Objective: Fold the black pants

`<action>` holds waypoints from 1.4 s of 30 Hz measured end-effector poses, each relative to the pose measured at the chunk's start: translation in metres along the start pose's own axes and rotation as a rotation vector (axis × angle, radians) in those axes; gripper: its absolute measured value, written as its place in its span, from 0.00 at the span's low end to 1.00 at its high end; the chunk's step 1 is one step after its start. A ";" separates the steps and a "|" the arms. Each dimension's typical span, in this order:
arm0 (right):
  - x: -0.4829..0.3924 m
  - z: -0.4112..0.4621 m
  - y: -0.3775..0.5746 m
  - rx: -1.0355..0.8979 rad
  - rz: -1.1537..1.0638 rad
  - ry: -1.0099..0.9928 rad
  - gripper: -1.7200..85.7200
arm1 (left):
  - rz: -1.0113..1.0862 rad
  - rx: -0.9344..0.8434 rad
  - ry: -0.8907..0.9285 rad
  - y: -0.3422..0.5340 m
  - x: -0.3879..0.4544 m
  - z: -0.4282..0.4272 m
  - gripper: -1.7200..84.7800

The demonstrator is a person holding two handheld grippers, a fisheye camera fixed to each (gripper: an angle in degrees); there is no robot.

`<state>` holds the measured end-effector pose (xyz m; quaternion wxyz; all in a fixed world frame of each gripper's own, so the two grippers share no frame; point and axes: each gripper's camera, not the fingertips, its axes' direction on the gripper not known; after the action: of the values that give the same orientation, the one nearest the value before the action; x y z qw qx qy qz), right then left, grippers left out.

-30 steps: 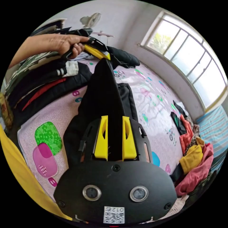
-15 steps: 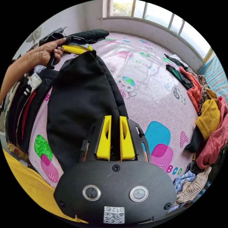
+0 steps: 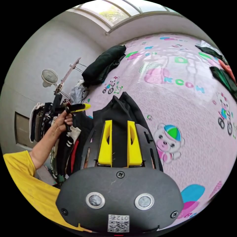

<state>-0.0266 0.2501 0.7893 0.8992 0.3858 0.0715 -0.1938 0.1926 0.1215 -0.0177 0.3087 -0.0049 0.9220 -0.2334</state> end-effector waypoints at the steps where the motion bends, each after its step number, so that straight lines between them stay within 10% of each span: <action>1: 0.002 0.010 -0.026 -0.028 -0.010 -0.021 0.12 | 0.008 -0.048 -0.025 -0.001 -0.001 0.009 0.10; 19: -0.023 0.035 -0.159 -0.171 -0.285 0.200 0.03 | 0.210 0.166 -0.204 0.023 0.109 0.001 0.06; 27: 0.038 0.082 -0.173 -0.249 -0.160 0.187 0.04 | 0.339 -0.004 -0.321 0.007 0.156 0.085 0.03; 42: -0.016 -0.004 -0.027 -0.032 -0.277 0.113 0.04 | 0.296 -0.019 -0.392 -0.002 0.166 0.081 0.02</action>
<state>-0.0522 0.2403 0.7730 0.8643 0.3683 0.1779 -0.2928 0.1044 0.0596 -0.1677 0.5127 0.0820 0.8372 -0.1717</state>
